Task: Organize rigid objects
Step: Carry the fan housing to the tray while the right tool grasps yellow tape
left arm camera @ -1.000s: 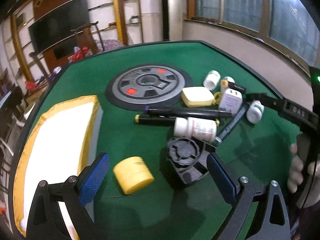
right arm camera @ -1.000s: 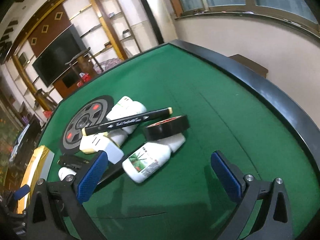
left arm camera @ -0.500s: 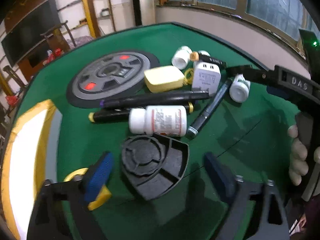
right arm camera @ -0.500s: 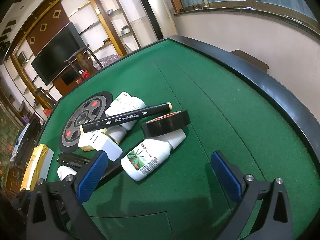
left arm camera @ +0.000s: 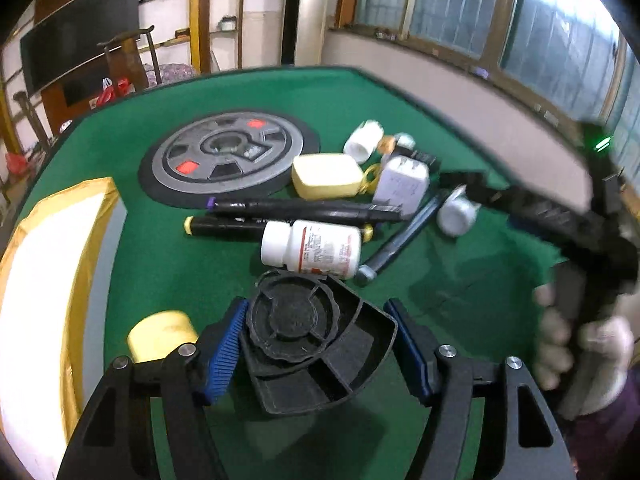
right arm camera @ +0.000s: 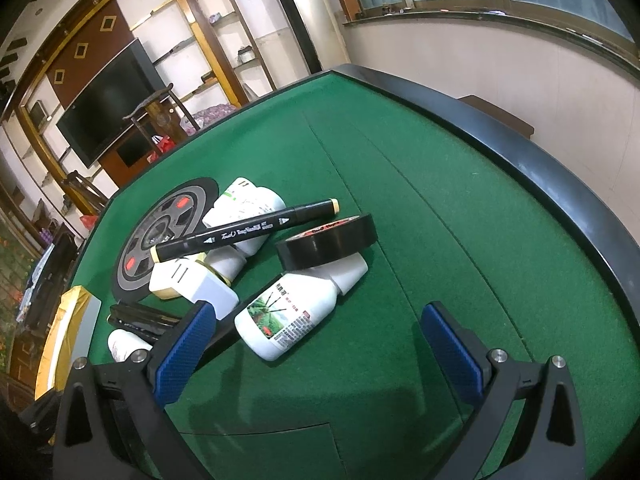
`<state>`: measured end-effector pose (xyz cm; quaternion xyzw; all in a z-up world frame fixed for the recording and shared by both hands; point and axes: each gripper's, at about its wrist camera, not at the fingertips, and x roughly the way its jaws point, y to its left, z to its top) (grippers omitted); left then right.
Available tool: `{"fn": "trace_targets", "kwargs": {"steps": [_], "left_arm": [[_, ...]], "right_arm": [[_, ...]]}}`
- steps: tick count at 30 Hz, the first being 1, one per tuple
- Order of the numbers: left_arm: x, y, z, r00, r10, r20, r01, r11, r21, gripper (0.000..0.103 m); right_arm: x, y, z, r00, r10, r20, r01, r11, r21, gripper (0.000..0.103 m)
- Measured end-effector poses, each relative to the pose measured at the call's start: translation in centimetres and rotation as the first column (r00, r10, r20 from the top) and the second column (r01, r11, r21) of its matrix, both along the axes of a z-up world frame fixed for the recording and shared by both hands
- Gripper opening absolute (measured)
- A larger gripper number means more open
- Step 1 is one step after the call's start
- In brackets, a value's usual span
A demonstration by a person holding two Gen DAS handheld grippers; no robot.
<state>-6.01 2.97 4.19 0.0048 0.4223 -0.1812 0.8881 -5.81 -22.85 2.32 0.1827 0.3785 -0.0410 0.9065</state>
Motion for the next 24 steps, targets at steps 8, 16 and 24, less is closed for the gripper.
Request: {"fn": "trace_targets", "kwargs": {"steps": [8, 16, 24], "left_arm": [[-5.5, 7.4, 4.4, 0.992, 0.118, 0.046, -0.108, 0.98, -0.167, 0.072], [-8.4, 14.2, 6.1, 0.968, 0.228, 0.106, -0.198, 0.952, -0.235, 0.072], [-9.4, 18.6, 4.6, 0.948, 0.309, 0.079, -0.273, 0.914, -0.3, 0.072]], "right_arm": [[0.1, 0.1, -0.2, 1.0, 0.002, -0.021, -0.002, 1.0, -0.004, 0.103], [-4.2, 10.3, 5.5, 0.941, 0.333, 0.065, -0.327, 0.941, -0.091, 0.095], [-0.9, 24.8, 1.9, 0.763, 0.624, -0.166, -0.641, 0.764, -0.073, 0.059]]}}
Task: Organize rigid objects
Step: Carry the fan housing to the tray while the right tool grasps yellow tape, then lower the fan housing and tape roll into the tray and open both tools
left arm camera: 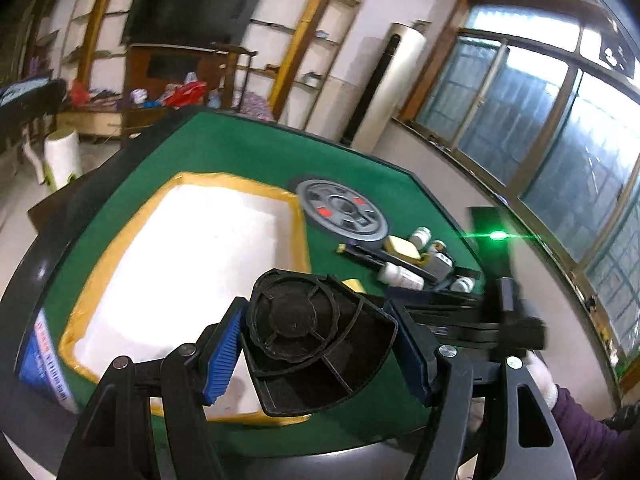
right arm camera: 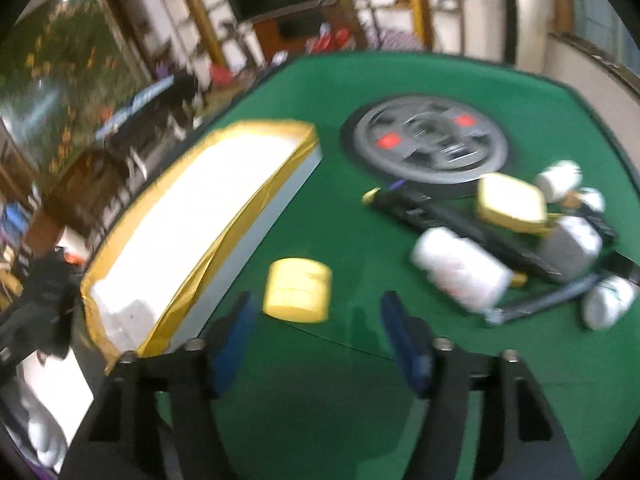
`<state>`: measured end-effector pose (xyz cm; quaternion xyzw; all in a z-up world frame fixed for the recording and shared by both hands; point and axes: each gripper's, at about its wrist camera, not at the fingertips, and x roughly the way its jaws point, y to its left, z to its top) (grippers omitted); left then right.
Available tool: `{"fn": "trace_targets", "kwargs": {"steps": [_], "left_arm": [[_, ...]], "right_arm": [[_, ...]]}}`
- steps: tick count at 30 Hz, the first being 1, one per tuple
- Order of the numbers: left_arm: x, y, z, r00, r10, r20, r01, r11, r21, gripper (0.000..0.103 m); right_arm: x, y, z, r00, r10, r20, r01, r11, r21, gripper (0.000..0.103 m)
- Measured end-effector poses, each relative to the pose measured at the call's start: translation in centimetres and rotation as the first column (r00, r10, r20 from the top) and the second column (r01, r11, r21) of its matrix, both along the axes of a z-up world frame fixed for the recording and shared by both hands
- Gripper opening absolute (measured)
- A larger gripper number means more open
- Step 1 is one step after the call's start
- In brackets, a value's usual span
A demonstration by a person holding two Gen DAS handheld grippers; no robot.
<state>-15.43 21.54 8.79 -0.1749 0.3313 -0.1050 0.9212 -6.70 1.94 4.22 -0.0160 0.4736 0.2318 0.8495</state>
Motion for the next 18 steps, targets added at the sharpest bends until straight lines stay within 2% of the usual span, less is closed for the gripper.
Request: {"fn": "trace_targets", "kwargs": {"steps": [2, 3, 4, 8, 13, 18], "left_arm": [[-0.2, 1.4, -0.3, 1.0, 0.026, -0.003, -0.026, 1.0, -0.017, 0.072], [-0.2, 1.8, -0.4, 0.999, 0.035, -0.002, -0.035, 0.999, -0.019, 0.072], [-0.3, 2.3, -0.4, 0.999, 0.044, 0.0, -0.044, 0.999, -0.022, 0.072], [0.3, 3.3, -0.9, 0.998, 0.055, 0.003, -0.055, 0.998, -0.034, 0.072], [2.6, 4.2, -1.1, 0.999, 0.046, -0.021, -0.047, 0.997, -0.063, 0.072], [9.1, 5.5, -0.7, 0.996, 0.03, -0.082, -0.041, 0.991, -0.13, 0.072]], "right_arm": [[1.0, 1.5, -1.4, 0.999, 0.001, -0.038, -0.002, 1.0, -0.031, 0.058], [1.3, 2.0, -1.9, 0.999, -0.001, -0.039, -0.001, 0.999, -0.05, 0.052], [1.6, 2.4, -2.3, 0.999, -0.002, -0.039, -0.001, 0.998, -0.068, 0.04], [1.7, 2.1, -2.0, 0.999, -0.014, -0.049, 0.011, 0.999, -0.052, 0.04], [0.9, 1.0, 0.7, 0.999, -0.04, -0.016, 0.04, 0.999, 0.002, 0.04], [2.6, 3.0, 5.7, 0.999, -0.005, 0.033, 0.003, 0.997, 0.074, 0.04]]}}
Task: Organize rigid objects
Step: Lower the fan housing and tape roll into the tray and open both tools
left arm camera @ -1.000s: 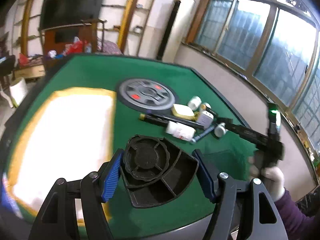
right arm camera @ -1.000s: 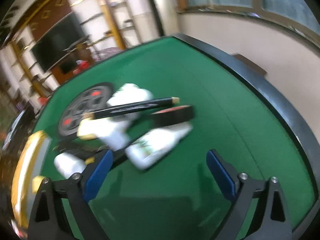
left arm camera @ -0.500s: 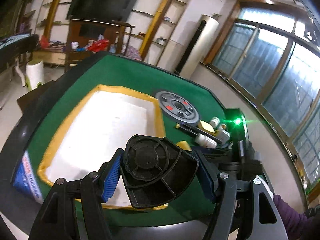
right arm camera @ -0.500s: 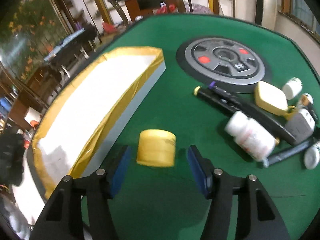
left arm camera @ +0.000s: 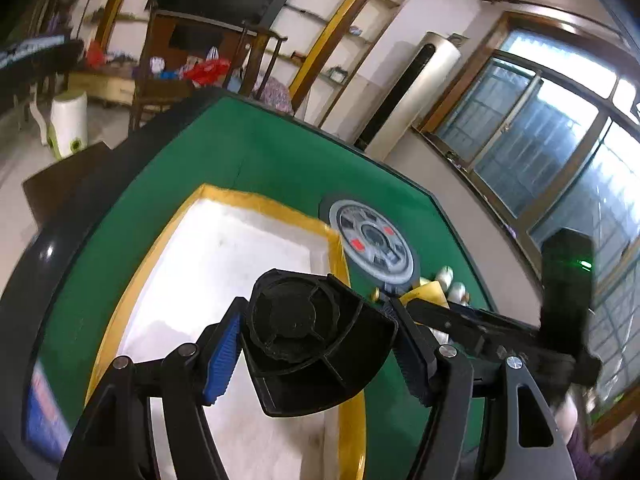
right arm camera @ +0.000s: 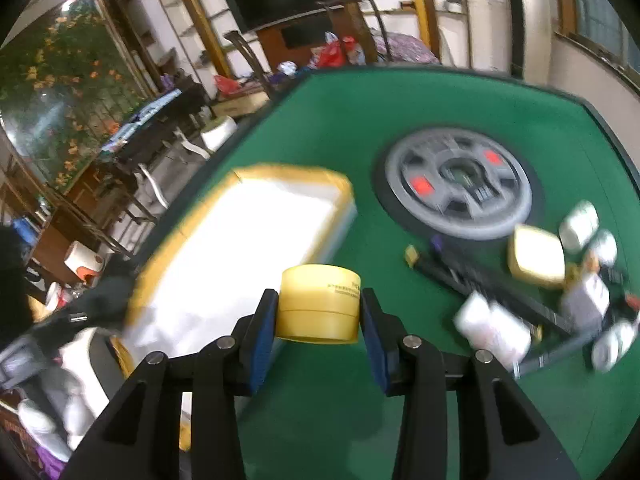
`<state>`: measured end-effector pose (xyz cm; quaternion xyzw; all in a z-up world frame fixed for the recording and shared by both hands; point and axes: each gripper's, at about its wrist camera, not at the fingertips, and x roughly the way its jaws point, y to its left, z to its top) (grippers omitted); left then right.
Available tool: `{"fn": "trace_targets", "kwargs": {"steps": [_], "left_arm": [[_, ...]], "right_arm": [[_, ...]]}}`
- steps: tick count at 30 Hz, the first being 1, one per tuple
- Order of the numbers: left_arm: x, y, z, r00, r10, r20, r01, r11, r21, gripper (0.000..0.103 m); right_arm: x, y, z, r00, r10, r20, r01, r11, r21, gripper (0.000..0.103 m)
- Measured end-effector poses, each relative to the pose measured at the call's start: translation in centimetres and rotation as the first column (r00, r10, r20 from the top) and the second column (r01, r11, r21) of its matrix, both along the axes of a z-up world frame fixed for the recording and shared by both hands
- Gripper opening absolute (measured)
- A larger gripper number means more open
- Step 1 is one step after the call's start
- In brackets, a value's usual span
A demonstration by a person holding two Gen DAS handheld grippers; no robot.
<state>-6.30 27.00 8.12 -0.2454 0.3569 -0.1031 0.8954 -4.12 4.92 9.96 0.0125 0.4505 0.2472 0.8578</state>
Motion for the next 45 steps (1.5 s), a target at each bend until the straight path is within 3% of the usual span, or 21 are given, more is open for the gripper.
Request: {"fn": "trace_targets", "kwargs": {"steps": [5, 8, 15, 20, 24, 26, 33, 36, 39, 45], "left_arm": [[7.5, 1.4, -2.1, 0.994, 0.037, -0.1, -0.042, 0.998, -0.055, 0.072], [10.2, 2.3, -4.3, 0.988, 0.019, -0.154, -0.041, 0.989, -0.144, 0.072], [12.1, 2.2, -7.7, 0.975, 0.013, -0.224, -0.053, 0.983, -0.173, 0.073], [12.2, 3.0, -8.2, 0.971, 0.001, -0.239, -0.061, 0.967, -0.246, 0.084], [12.0, 3.9, -7.5, 0.973, 0.031, -0.228, -0.092, 0.961, -0.26, 0.09], [11.6, 4.0, -7.1, 0.974, 0.04, -0.222, -0.1, 0.96, -0.262, 0.09], [8.3, 2.5, -5.7, 0.978, 0.117, -0.174, -0.153, 0.965, -0.211, 0.095], [7.7, 1.8, -6.7, 0.967, 0.151, -0.206, -0.19, 0.963, -0.188, 0.095], [7.5, 1.2, -7.9, 0.955, 0.144, -0.259, -0.193, 0.965, -0.178, 0.095], [6.1, -0.5, -7.2, 0.947, 0.167, -0.276, -0.181, 0.983, -0.026, 0.095]], "right_arm": [[4.1, 5.0, 0.0, 0.999, 0.033, 0.022, -0.031, 0.996, -0.086, 0.04], [5.5, 7.4, -1.6, 0.997, 0.068, 0.03, -0.062, 0.985, -0.159, 0.04], [7.6, 9.4, -4.4, 0.998, 0.068, 0.001, -0.066, 0.975, -0.213, 0.04], [8.3, 9.8, -5.4, 0.998, 0.064, -0.017, -0.066, 0.97, -0.235, 0.042], [8.3, 9.2, -4.8, 0.999, 0.051, 0.004, -0.049, 0.979, -0.197, 0.061], [8.2, 8.8, -4.2, 0.999, 0.035, 0.018, -0.031, 0.983, -0.183, 0.062], [4.9, 4.1, -0.2, 0.991, -0.001, 0.131, 0.02, 0.989, -0.148, 0.063], [2.9, 0.4, 0.9, 0.981, -0.034, 0.19, 0.064, 0.986, -0.153, 0.071], [1.9, -4.0, 1.0, 0.975, -0.099, 0.199, 0.128, 0.982, -0.139, 0.071], [0.1, -13.2, 0.4, 0.949, -0.266, 0.171, 0.282, 0.957, -0.073, 0.071]]}}
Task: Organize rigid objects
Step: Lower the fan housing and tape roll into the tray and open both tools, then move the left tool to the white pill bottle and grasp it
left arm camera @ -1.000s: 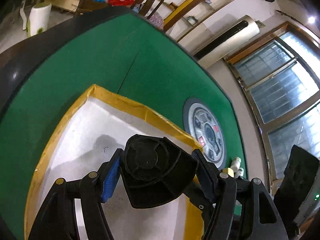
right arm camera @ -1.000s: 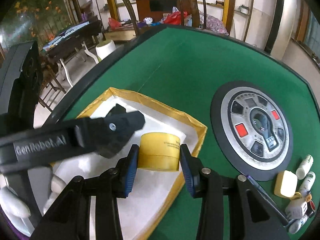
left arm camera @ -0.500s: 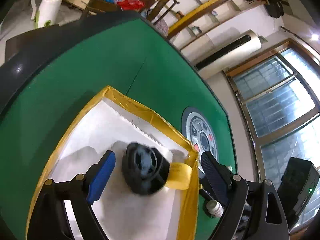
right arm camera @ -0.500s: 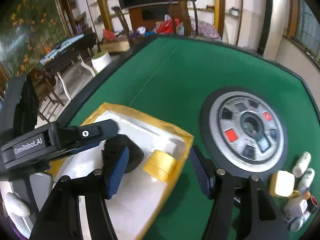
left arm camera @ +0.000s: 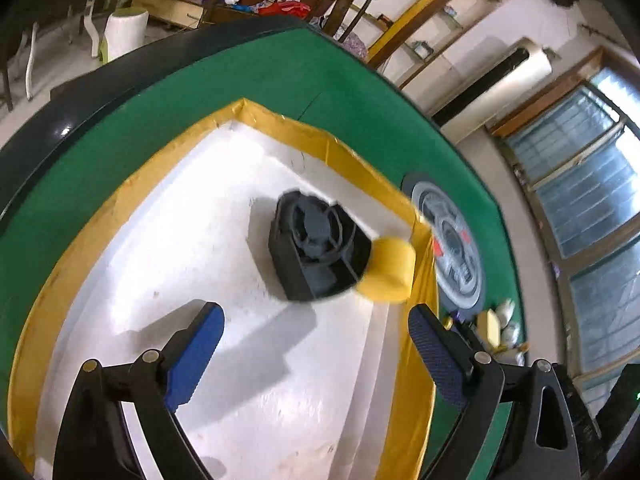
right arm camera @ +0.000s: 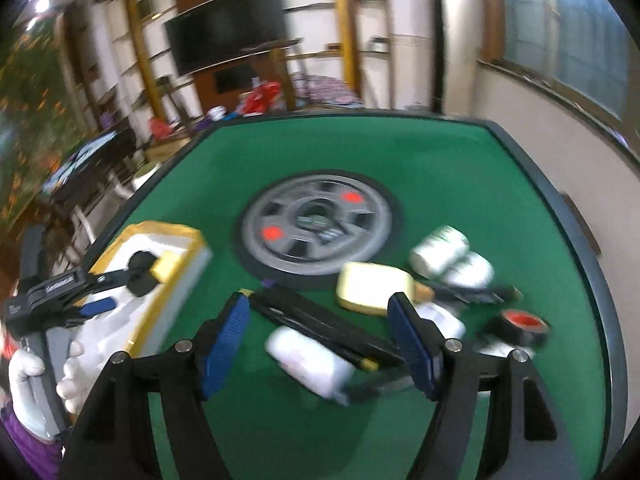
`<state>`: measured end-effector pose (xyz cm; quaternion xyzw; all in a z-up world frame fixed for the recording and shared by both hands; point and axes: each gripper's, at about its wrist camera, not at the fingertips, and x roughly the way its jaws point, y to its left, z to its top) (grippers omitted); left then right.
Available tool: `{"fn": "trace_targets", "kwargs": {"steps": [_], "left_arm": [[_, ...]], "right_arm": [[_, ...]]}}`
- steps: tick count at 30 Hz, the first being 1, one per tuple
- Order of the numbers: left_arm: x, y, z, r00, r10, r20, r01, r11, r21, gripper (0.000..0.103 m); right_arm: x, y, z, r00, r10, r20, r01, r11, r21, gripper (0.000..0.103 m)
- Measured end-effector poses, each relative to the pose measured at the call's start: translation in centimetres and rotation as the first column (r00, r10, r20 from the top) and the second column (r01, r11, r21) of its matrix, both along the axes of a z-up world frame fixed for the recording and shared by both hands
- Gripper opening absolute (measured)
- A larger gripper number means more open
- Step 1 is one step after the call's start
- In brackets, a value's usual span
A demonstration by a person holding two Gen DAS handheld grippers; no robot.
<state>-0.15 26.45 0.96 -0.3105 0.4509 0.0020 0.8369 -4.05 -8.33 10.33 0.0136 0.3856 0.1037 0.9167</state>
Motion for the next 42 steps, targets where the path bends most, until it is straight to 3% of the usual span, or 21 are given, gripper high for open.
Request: {"fn": "trace_targets", "kwargs": {"steps": [5, 9, 11, 15, 20, 32, 42], "left_arm": [[-1.7, -1.9, 0.2, 0.999, -0.046, -0.015, 0.048, 0.986, 0.157, 0.095], [-2.8, -0.9, 0.8, 0.997, -0.058, 0.041, 0.057, 0.998, 0.013, 0.095], [-3.5, -0.5, 2.5, 0.994, -0.05, 0.099, 0.052, 0.999, -0.014, 0.095], [-5.4, -2.5, 6.6, 0.977, -0.086, 0.194, 0.087, 0.996, 0.001, 0.097], [-6.7, -6.6, 8.6, 0.966, -0.156, 0.205, 0.14, 0.986, 0.091, 0.099], [-5.2, -18.0, 4.3, 0.946, -0.322, 0.046, 0.298, 0.914, 0.275, 0.098], [-2.4, -22.7, 1.8, 0.935, -0.354, 0.016, 0.324, 0.873, 0.364, 0.098]], "right_arm": [[-1.9, -6.0, -1.0, 0.996, -0.084, -0.005, 0.084, 0.994, 0.065, 0.071], [-2.9, -9.0, -1.7, 0.993, -0.121, -0.009, 0.121, 0.988, 0.092, 0.071], [-3.3, -10.4, -2.4, 0.989, -0.145, -0.014, 0.145, 0.983, 0.109, 0.071], [-3.8, -12.4, -3.5, 0.982, -0.19, -0.023, 0.191, 0.97, 0.147, 0.071], [-3.3, -13.8, -4.7, 0.971, -0.238, -0.025, 0.239, 0.954, 0.181, 0.071], [-2.4, -16.4, -7.0, 0.948, -0.319, -0.003, 0.312, 0.923, 0.225, 0.071], [-2.3, -16.2, -7.7, 0.958, -0.284, -0.03, 0.283, 0.927, 0.245, 0.072]]}}
